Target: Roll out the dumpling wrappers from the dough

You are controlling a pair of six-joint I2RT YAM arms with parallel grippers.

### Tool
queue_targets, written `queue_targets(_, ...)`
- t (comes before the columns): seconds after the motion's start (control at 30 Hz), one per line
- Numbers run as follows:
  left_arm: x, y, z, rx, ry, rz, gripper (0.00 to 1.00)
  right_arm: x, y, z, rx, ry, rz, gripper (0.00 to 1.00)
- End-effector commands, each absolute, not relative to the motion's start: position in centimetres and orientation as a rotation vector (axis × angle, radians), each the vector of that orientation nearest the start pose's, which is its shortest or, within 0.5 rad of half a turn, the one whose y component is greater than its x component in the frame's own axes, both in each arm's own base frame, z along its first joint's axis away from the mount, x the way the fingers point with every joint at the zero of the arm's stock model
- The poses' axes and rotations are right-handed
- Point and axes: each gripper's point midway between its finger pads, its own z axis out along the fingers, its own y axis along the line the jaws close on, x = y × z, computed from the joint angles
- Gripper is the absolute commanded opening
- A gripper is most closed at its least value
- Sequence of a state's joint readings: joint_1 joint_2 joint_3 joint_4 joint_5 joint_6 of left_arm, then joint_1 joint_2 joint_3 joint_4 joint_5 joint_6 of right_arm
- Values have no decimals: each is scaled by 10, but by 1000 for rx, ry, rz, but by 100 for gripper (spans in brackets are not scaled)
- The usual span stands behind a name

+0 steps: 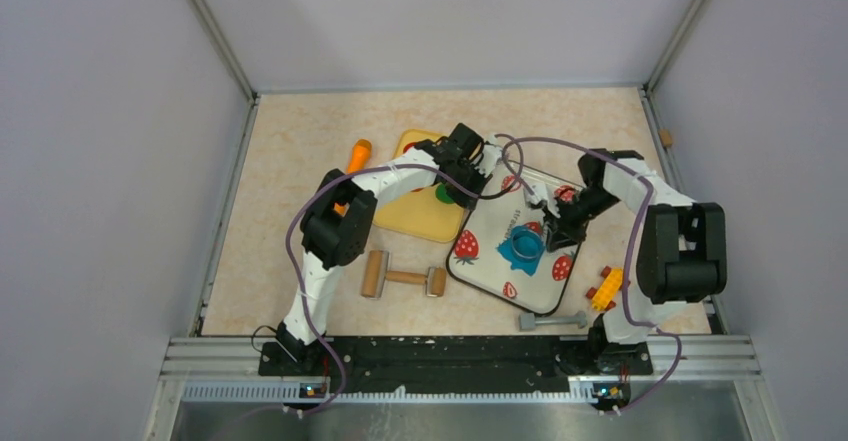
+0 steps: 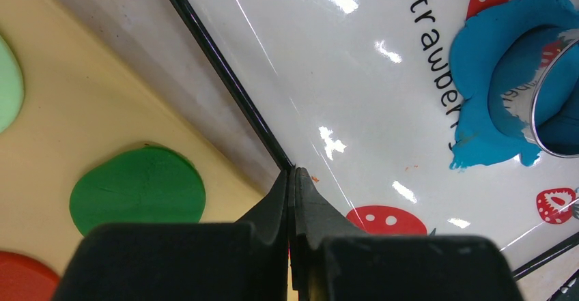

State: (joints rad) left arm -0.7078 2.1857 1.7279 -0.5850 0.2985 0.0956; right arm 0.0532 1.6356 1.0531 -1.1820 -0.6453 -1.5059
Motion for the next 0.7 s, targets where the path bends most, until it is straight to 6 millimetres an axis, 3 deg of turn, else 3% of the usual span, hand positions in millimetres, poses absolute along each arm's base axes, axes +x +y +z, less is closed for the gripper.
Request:
queue_targets(0.0,352,-362,39,1140,2431,-592,1,248,105,108,-1555,1957,920,17)
queue_targets(0.1,352,-367,48,1141,2406,-622,5,254,108,116,-1376,2008,1021,26)
queue_targets(0.23,352,-374,74,1123,2357,-690,33,261,109,130,-1116,2060,1162,36)
queue_targets(0.33,348,-381,99,1101,2312,-815,46,268,108,141,-922,2075,1249,43)
queue_targets(0.43,347,-390,125,1056,2245,-916,52,276,108,143,-768,2119,1314,53)
queue_targets(0.6,343,-425,177,963,2029,-1210,59,300,104,138,-508,2209,1376,66)
queue_targets(0.67,346,-439,187,894,2030,-1310,67,314,99,133,-378,2262,1368,69)
